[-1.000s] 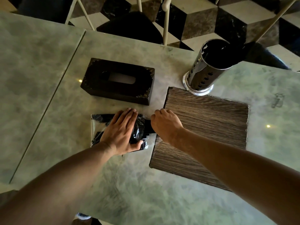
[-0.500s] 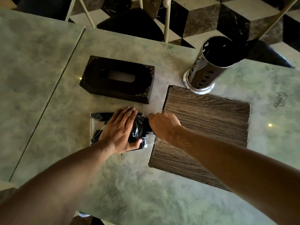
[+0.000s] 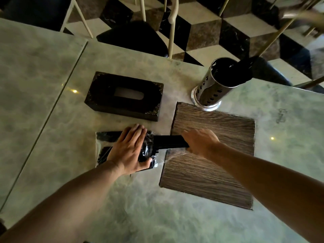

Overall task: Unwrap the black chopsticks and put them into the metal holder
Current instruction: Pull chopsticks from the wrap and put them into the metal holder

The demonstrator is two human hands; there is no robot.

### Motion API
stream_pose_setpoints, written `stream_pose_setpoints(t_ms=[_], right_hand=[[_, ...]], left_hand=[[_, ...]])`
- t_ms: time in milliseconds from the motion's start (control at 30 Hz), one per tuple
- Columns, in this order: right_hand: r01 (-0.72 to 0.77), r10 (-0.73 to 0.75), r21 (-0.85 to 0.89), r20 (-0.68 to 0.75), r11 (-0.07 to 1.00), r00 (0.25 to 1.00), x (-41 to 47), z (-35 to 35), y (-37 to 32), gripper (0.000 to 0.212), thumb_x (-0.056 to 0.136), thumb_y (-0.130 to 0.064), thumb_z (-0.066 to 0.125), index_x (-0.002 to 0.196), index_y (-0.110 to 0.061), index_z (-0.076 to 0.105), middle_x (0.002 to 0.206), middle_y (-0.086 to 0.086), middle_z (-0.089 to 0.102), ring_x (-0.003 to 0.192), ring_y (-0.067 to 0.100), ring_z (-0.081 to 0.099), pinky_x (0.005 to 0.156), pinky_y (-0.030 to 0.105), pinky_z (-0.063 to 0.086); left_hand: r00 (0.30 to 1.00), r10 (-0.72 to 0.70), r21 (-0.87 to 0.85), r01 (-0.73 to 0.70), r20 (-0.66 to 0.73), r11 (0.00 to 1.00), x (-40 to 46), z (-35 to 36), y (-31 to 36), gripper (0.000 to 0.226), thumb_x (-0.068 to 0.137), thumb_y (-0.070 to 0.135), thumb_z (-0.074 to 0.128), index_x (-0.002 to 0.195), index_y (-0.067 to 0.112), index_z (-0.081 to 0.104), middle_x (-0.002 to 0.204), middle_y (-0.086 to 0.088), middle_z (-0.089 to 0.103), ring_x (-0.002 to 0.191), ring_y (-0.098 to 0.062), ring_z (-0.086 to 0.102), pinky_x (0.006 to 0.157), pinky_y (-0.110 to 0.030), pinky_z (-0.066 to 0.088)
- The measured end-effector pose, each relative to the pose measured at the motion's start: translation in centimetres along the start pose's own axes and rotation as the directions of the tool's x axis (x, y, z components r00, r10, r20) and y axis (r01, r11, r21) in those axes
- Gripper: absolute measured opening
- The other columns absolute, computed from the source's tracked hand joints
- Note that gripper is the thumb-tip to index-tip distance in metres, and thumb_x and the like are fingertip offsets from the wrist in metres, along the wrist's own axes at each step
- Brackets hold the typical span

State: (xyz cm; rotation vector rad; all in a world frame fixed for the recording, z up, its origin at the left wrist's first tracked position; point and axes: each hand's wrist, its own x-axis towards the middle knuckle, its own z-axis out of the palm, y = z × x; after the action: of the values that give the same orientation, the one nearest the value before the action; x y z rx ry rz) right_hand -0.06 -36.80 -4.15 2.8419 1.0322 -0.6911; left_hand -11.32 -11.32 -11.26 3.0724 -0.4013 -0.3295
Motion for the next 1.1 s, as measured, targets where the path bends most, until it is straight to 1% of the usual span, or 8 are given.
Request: stream_pose_setpoints(t_ms=[167,467,567,667,767,933,1000,1100], right_hand=[[-0.105,0.105,-0.046,0.005,0.993,0.994,-2.4,-1.2,1.7,0.032,0.080,-0.033,0.071,0.108,-0.024,0.056,0.085,-0.004,0.068,0.073,0.020,0.067,0.057,0.033,0.054],[-0.090,0.087,-0.034,-0.088,0.995,0.992,-2.5,-3.4,1.6,0.027,0.082,-0.026,0.067,0.105,-0.023,0.053,0.082,-0.004,0.066,0.073,0.021,0.066,0.054,0.030,0.044],[-0.079,0.079,0.004,-0.100,0.997,0.992,-2.6,-4.2,1.1,0.027,0.083,-0.024,0.067,0.106,-0.023,0.053,0.084,-0.004,0.066,0.074,0.021,0.066,0.058,0.032,0.050],[-0.065,0.066,0.013,-0.105,0.998,0.992,-2.9,-5.1,0.8,0.025,0.084,-0.019,0.065,0.105,-0.021,0.052,0.084,-0.003,0.066,0.075,0.022,0.066,0.058,0.032,0.048],[-0.056,0.055,-0.003,-0.122,0.998,0.991,-3.4,-6.3,0.8,0.026,0.081,-0.016,0.067,0.104,-0.021,0.054,0.085,-0.003,0.065,0.077,0.022,0.065,0.056,0.031,0.043],[-0.055,0.038,-0.085,-0.188,0.995,0.981,-5.0,-9.4,2.1,0.024,0.084,-0.017,0.062,0.107,-0.019,0.055,0.084,0.001,0.067,0.073,0.025,0.066,0.052,0.031,0.038],[-0.073,0.042,-0.148,-0.198,0.986,0.979,-5.6,-11.3,3.1,0.030,0.083,-0.022,0.064,0.110,-0.017,0.053,0.086,0.003,0.069,0.075,0.026,0.068,0.053,0.031,0.043],[-0.145,0.096,-0.193,-0.241,0.970,0.966,-6.6,-15.0,5.1,0.029,0.083,-0.022,0.065,0.110,-0.017,0.053,0.089,0.003,0.069,0.079,0.026,0.068,0.061,0.035,0.053]], left_hand=[[0.999,0.000,-0.025,0.001,0.036,1.000,-0.1,-0.6,0.0,0.106,0.085,0.073,0.043,0.154,-0.006,0.031,0.161,-0.025,0.034,0.151,-0.037,0.029,0.123,-0.054,0.026],[0.994,0.010,-0.008,-0.009,0.106,1.000,-0.3,-1.4,0.3,0.111,0.085,0.079,0.037,0.154,-0.007,0.031,0.160,-0.027,0.034,0.150,-0.038,0.032,0.123,-0.055,0.019],[0.994,0.036,0.050,-0.041,0.107,0.998,-0.7,-2.7,0.0,0.115,0.087,0.085,0.021,0.152,-0.010,0.033,0.156,-0.028,0.041,0.144,-0.037,0.044,0.121,-0.056,0.016],[0.996,0.061,0.083,-0.066,0.061,0.994,-1.0,-4.4,-0.1,0.120,0.086,0.087,0.018,0.152,-0.012,0.029,0.154,-0.030,0.042,0.142,-0.038,0.045,0.122,-0.057,0.018],[0.999,0.044,0.023,-0.044,0.013,0.999,-0.7,-6.4,0.2,0.120,0.084,0.087,0.029,0.155,-0.009,0.024,0.156,-0.029,0.039,0.144,-0.040,0.041,0.123,-0.058,0.026],[0.997,0.053,-0.005,-0.053,-0.047,0.999,1.2,-11.1,0.6,0.117,0.079,0.084,0.045,0.158,0.000,0.025,0.158,-0.024,0.034,0.146,-0.040,0.035,0.125,-0.051,0.023],[0.997,0.035,-0.041,-0.038,-0.069,0.998,2.6,-13.4,0.7,0.116,0.078,0.084,0.042,0.160,0.004,0.023,0.159,-0.024,0.032,0.146,-0.041,0.034,0.123,-0.048,0.026],[0.995,0.006,-0.059,-0.012,-0.101,0.998,5.5,-17.4,0.9,0.116,0.078,0.087,0.028,0.162,0.008,0.012,0.165,-0.021,0.022,0.151,-0.035,0.025,0.125,-0.044,0.022]])
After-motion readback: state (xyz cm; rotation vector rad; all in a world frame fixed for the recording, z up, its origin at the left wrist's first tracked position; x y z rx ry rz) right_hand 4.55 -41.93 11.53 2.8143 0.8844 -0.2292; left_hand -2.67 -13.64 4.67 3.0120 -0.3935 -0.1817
